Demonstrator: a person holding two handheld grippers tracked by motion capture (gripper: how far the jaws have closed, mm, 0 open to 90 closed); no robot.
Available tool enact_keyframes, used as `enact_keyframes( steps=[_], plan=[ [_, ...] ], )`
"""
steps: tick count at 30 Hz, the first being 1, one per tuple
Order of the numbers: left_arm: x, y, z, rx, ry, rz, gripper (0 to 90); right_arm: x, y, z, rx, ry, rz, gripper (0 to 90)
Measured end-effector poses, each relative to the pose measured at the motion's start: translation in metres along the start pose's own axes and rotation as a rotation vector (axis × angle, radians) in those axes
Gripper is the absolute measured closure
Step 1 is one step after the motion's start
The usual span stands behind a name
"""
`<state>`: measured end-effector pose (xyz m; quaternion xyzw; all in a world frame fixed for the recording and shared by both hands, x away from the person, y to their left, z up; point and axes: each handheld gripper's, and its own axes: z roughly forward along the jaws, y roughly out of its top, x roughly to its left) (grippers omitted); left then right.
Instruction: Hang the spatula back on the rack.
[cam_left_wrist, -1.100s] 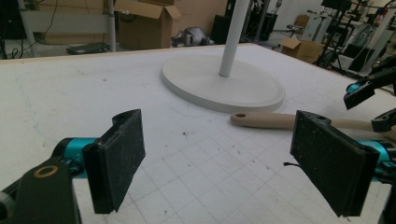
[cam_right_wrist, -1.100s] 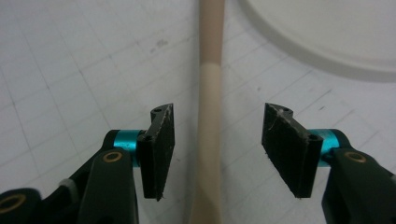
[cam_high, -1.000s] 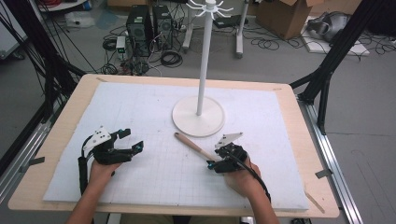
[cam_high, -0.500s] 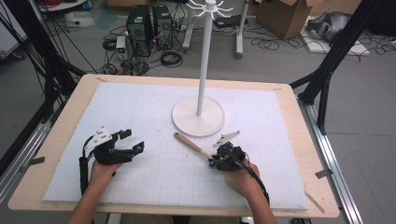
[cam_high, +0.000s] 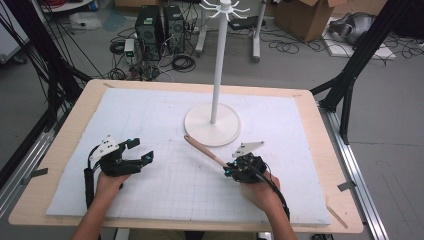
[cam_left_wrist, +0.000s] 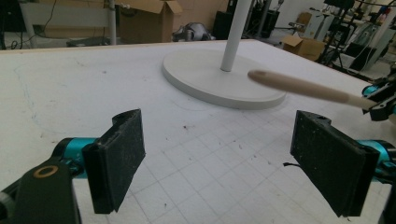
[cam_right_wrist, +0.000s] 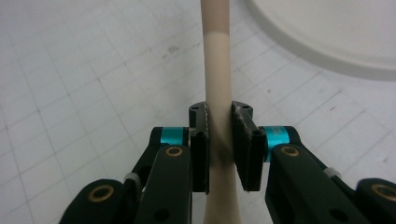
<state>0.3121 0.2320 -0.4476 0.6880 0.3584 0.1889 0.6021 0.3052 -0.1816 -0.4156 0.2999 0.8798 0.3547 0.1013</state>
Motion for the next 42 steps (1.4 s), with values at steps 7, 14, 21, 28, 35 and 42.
enact_keyframes(
  steps=[7, 14, 21, 28, 35, 42],
  plan=[
    [0.000, 0.000, 0.000, 0.002, 0.001, -0.001, 18.0, -0.002, 0.002, -0.025, -0.158, -0.018, 0.025, 78.1],
    [0.000, 0.000, 0.000, 0.004, -0.002, 0.001, 18.0, -0.008, 0.002, -0.040, -0.266, -0.042, 0.044, 78.0],
    [-0.001, 0.000, 0.000, 0.000, -0.001, -0.001, 18.0, -0.011, 0.002, -0.048, -0.348, -0.067, 0.056, 78.0],
    [-0.001, -0.001, 0.000, 0.002, -0.002, -0.002, 18.0, -0.014, 0.002, -0.057, -0.432, -0.095, 0.065, 78.0],
    [-0.001, 0.000, 0.000, -0.002, -0.003, -0.002, 18.0, -0.019, 0.006, -0.074, -0.522, -0.134, 0.074, 78.0],
    [-0.001, 0.000, -0.001, -0.006, -0.005, 0.000, 18.0, -0.021, 0.011, -0.089, -0.567, -0.165, 0.076, 77.9]
  ],
)
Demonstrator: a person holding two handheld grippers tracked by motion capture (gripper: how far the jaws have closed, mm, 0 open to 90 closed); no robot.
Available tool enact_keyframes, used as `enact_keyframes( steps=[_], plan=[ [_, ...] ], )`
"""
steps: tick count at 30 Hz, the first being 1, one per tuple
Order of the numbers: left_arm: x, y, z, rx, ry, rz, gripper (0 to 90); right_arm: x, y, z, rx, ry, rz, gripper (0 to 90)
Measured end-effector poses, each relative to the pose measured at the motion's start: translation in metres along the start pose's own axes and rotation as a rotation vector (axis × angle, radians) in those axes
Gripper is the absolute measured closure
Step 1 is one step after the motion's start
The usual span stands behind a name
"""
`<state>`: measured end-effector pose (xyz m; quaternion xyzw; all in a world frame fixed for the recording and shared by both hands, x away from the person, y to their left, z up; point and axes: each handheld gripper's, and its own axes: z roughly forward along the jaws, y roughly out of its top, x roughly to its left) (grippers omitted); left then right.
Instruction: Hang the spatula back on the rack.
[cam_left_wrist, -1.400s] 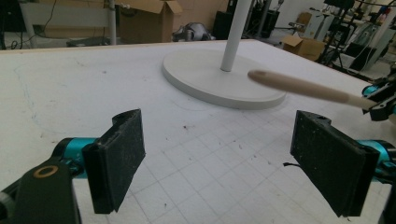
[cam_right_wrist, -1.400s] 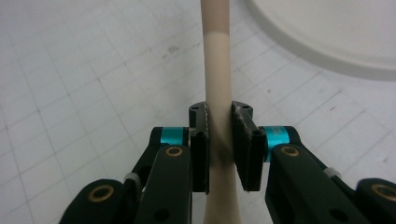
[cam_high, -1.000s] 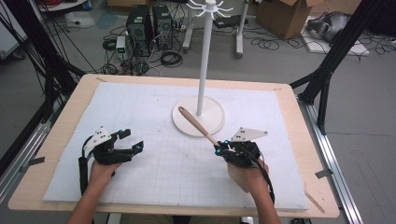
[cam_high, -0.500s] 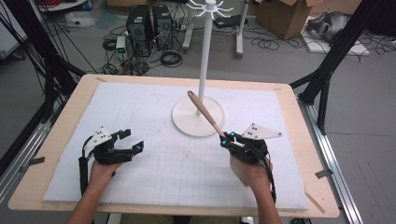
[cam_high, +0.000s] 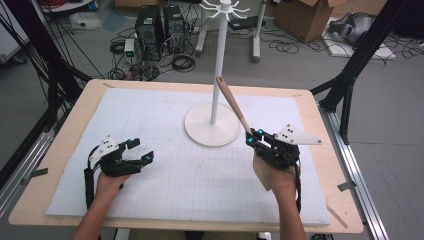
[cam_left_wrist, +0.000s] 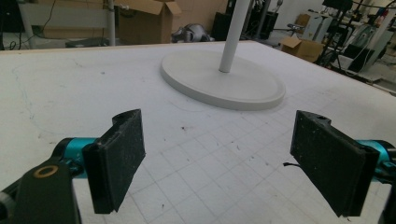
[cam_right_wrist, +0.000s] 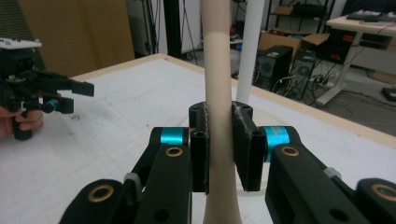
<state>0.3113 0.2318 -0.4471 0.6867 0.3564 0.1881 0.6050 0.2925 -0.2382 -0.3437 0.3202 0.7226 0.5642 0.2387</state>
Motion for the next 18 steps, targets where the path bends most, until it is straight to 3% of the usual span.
enact_keyframes(
  steps=[13, 18],
  plan=[
    [-0.002, 0.000, 0.002, 0.000, -0.004, 0.003, 18.2, -0.003, 0.014, -0.014, -0.085, -0.044, -0.012, 78.0],
    [-0.002, 0.000, 0.001, -0.002, 0.000, 0.000, 18.2, -0.006, 0.017, -0.017, -0.125, -0.062, 0.007, 78.0]
  ],
)
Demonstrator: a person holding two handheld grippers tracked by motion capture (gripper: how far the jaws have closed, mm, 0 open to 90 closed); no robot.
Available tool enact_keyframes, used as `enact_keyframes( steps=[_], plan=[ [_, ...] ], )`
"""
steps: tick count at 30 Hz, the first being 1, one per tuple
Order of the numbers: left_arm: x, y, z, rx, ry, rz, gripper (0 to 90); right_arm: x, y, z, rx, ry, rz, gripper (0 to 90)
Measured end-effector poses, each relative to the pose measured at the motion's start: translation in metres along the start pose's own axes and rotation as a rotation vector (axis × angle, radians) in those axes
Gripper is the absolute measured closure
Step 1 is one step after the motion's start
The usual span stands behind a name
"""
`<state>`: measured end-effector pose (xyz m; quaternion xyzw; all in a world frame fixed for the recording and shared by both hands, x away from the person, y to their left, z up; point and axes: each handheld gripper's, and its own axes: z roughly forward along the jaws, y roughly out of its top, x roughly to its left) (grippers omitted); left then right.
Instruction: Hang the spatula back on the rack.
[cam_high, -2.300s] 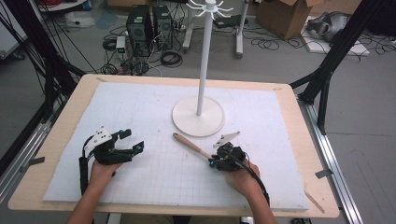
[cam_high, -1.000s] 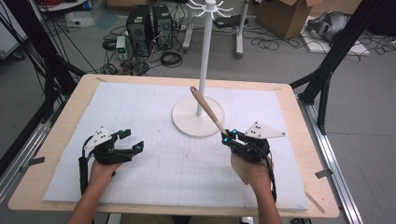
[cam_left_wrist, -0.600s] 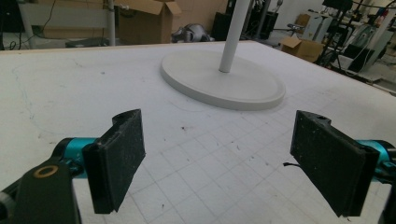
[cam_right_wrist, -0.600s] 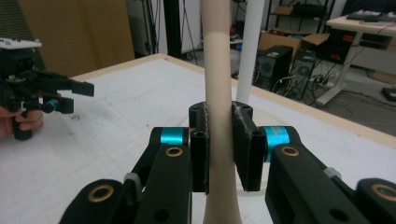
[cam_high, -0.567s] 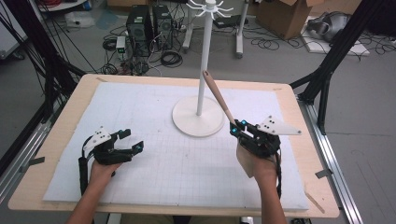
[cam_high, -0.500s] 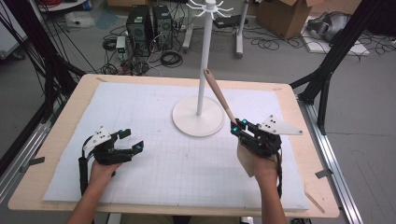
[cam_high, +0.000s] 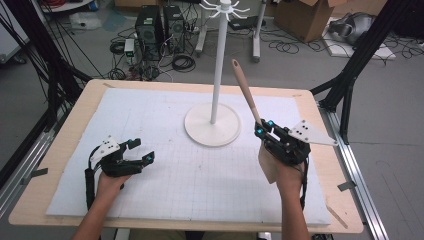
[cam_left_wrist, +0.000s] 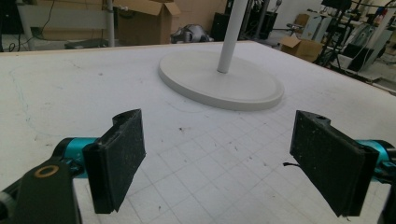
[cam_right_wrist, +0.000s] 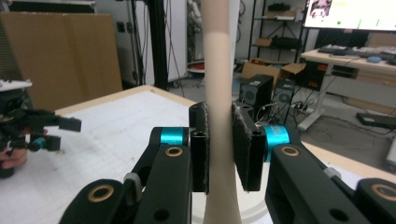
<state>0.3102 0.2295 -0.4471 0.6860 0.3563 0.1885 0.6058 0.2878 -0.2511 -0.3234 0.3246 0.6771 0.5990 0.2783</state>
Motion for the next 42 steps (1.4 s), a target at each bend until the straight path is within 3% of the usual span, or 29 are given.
enact_keyframes(
  steps=[18, 29, 42],
  plan=[
    [0.001, 0.000, 0.000, 0.002, -0.004, 0.003, 18.2, -0.011, 0.036, 0.009, -0.117, -0.030, -0.003, 78.0],
    [0.002, 0.000, -0.001, -0.003, 0.003, -0.004, 18.2, -0.025, 0.059, 0.021, -0.127, -0.029, 0.014, 78.0],
    [0.003, 0.000, -0.001, 0.000, 0.003, -0.001, 18.2, -0.038, 0.064, 0.031, -0.107, -0.009, 0.044, 78.0]
  ],
)
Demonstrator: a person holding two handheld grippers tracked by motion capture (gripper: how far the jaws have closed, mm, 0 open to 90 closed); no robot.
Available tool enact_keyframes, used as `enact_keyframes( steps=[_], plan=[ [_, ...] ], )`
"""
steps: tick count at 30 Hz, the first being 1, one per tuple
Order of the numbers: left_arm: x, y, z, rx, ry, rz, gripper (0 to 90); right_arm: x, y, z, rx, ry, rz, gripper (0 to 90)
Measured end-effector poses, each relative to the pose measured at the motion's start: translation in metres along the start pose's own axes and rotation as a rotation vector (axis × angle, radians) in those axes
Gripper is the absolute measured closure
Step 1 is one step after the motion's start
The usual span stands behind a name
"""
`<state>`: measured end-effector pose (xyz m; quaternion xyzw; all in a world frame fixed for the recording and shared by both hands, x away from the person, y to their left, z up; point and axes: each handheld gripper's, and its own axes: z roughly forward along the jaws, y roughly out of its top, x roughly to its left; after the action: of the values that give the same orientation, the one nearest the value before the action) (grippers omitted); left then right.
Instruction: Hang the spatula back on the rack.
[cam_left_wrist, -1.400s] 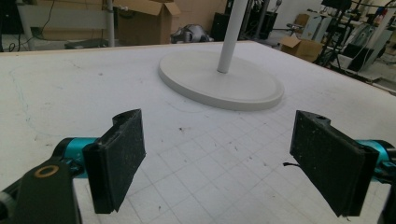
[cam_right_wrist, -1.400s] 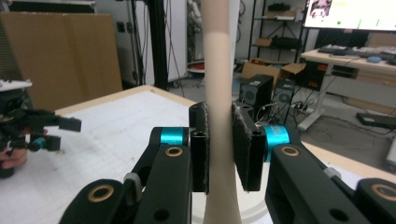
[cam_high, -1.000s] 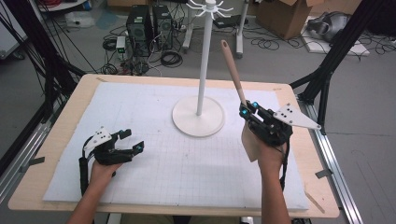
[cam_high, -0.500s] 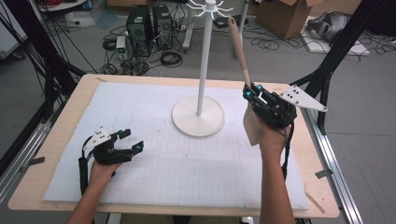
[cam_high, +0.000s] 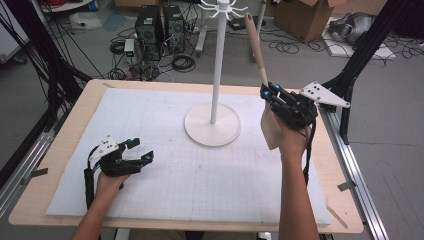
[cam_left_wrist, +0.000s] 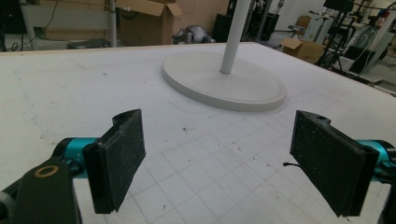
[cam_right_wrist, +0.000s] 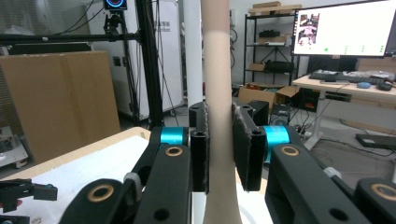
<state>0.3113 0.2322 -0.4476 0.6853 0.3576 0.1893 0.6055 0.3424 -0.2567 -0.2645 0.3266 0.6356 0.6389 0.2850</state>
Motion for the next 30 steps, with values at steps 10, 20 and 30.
enact_keyframes(
  steps=[10, 20, 30],
  plan=[
    [0.000, 0.000, 0.000, 0.000, 0.000, 0.000, 18.2, -0.008, -0.003, 0.004, -0.011, 0.050, 0.048, 78.0],
    [0.000, 0.000, 0.000, 0.000, 0.001, 0.001, 18.2, -0.014, -0.003, 0.010, -0.007, 0.092, 0.065, 78.0],
    [0.000, 0.000, 0.001, 0.000, 0.000, 0.000, 18.2, -0.016, -0.006, 0.017, 0.006, 0.114, 0.074, 78.1]
  ],
)
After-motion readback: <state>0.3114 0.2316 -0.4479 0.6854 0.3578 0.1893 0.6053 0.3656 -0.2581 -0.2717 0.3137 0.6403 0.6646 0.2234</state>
